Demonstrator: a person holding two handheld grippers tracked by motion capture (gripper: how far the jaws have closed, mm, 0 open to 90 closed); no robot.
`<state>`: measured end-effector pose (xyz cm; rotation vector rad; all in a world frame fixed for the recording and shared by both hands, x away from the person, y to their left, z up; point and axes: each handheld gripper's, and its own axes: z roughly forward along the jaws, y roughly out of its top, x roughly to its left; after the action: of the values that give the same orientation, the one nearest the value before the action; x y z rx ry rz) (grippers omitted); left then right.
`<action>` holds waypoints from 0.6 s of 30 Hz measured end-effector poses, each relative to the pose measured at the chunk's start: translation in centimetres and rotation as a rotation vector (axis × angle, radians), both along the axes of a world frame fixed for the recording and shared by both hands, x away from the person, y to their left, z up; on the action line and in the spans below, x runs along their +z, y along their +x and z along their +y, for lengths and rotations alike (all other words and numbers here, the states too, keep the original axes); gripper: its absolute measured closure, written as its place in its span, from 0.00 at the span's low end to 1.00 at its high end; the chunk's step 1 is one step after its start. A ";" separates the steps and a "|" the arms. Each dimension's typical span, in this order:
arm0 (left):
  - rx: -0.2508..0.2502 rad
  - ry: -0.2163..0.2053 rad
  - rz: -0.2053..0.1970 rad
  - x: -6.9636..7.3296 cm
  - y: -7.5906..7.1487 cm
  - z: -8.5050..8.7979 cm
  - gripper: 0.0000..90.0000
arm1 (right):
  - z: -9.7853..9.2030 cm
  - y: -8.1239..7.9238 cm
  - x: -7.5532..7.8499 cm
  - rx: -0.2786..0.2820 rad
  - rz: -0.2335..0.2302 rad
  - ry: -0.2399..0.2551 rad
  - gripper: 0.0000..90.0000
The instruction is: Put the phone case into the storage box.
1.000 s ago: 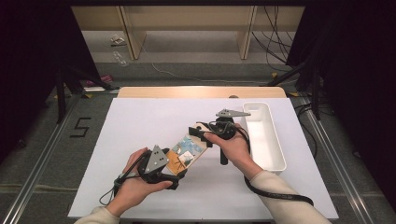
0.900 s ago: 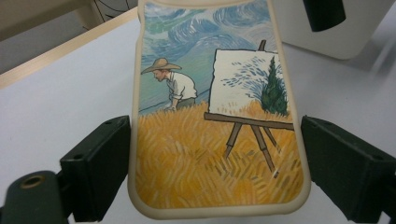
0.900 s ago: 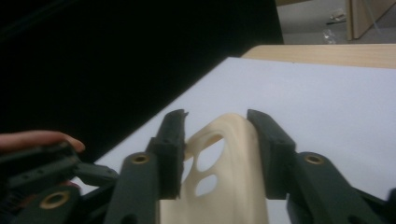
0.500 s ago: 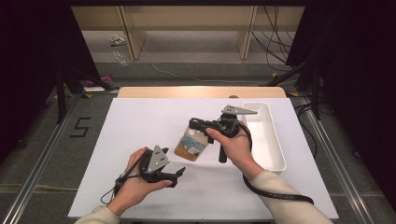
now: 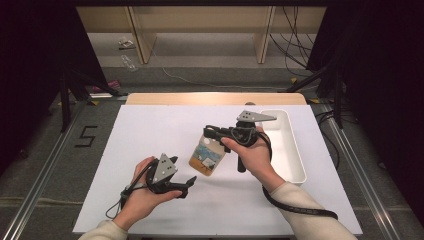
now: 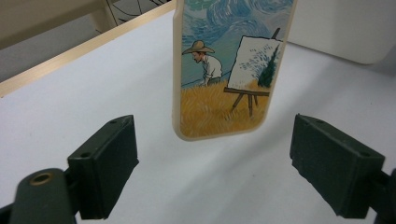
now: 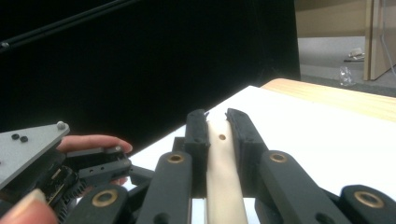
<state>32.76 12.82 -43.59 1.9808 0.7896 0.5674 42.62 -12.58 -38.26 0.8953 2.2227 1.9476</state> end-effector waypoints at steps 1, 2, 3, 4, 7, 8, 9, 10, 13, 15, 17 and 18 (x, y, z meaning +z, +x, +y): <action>-0.001 -0.003 0.004 0.0 0.0 0.0 0.16 | 0.0 0.0 0.1 -0.003 -0.009 -0.009 0.89; -0.001 -0.008 0.007 0.0 0.0 0.1 0.16 | 0.0 -0.1 0.1 -0.002 -0.017 -0.014 0.89; 0.000 -0.009 0.008 -0.1 0.1 0.1 0.16 | 0.0 -0.1 0.2 0.000 -0.018 -0.014 0.89; 0.001 -0.009 0.007 -0.1 0.1 0.1 0.16 | 0.0 -0.1 0.2 0.002 -0.020 -0.018 0.89; 0.003 -0.010 0.002 0.0 0.1 0.1 0.16 | 0.0 -0.1 0.3 0.006 -0.037 -0.031 0.89; 0.004 -0.011 0.000 0.0 0.1 0.1 0.16 | -0.1 -0.1 0.4 0.007 -0.038 -0.035 0.89; 0.004 -0.011 0.000 0.0 0.1 0.1 0.16 | -0.1 -0.1 0.4 0.006 -0.040 -0.037 0.89; 0.003 -0.010 0.000 0.0 0.1 0.1 0.16 | -0.1 -0.1 0.4 0.007 -0.040 -0.038 0.89; 0.003 -0.012 0.002 -0.1 0.1 0.1 0.16 | -0.1 -0.1 0.5 0.009 -0.047 -0.047 0.89; 0.003 -0.013 0.002 -0.1 0.1 0.1 0.16 | -0.1 -0.2 0.7 0.014 -0.059 -0.063 0.89; 0.003 -0.013 0.002 -0.1 0.1 0.1 0.16 | -0.1 -0.2 0.8 0.017 -0.073 -0.081 0.89; 0.003 -0.014 0.002 -0.1 0.1 0.1 0.16 | -0.1 -0.2 0.9 0.020 -0.082 -0.089 0.89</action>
<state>32.84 12.92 -43.67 1.9683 0.7956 0.5602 42.37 -12.69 -37.35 0.7701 2.2603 1.8414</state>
